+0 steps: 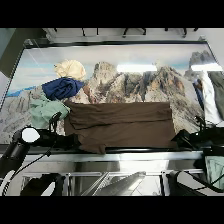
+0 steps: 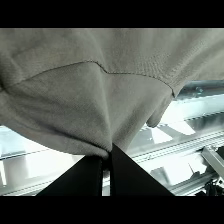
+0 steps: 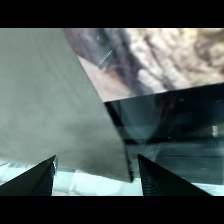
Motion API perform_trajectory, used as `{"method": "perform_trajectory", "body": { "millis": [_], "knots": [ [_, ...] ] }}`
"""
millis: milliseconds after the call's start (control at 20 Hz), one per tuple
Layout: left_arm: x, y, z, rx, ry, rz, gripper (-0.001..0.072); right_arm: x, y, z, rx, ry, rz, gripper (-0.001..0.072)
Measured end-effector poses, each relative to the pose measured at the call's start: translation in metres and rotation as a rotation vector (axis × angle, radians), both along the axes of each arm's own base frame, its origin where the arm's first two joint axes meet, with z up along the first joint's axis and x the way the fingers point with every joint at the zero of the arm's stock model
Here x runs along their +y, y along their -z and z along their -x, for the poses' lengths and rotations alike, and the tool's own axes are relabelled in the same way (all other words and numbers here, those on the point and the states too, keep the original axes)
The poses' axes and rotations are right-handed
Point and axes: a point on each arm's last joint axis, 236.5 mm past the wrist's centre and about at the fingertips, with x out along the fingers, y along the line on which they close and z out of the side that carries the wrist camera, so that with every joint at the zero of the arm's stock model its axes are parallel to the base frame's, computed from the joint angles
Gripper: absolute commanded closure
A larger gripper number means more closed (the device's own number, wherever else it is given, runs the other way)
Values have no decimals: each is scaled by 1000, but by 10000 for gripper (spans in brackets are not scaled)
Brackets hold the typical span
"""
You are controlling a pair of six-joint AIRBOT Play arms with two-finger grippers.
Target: Fold the shirts.
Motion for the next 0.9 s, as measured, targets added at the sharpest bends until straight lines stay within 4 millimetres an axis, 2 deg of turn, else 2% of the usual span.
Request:
{"method": "perform_trajectory", "body": {
  "millis": [100, 150, 200, 300, 350, 400, 600, 750, 900],
  "knots": [
    [0, 0, -3, -8, -5, 0, 688, 6, 0, 0, -5, 7, -23, 138],
    [0, 0, -3, -9, -6, 0, 688, 8, 0, -1, -13, 11, -31, 166],
    [0, 0, -4, -11, -6, 0, 688, 10, 1, -5, -26, 18, -37, 338],
    [0, -1, -5, -17, -9, 0, 688, 10, 1, -14, -56, 47, -41, 363],
    [0, -1, -5, -17, -9, 0, 688, 12, 1, -14, -57, 50, -46, 570],
    [0, -1, -7, -22, -10, 0, 688, 12, 0, -18, -68, 62, -48, 683],
    [0, -6, -12, -41, -9, 1, 688, 12, -11, -20, -104, 62, -35, 685],
    [-1, -24, -24, -95, 4, 3, 688, 10, -37, -24, -179, 69, 22, 685],
    [0, -46, -45, -180, -4, -2, 688, 16, -65, -34, -264, 84, 47, 685]
  ]
}}
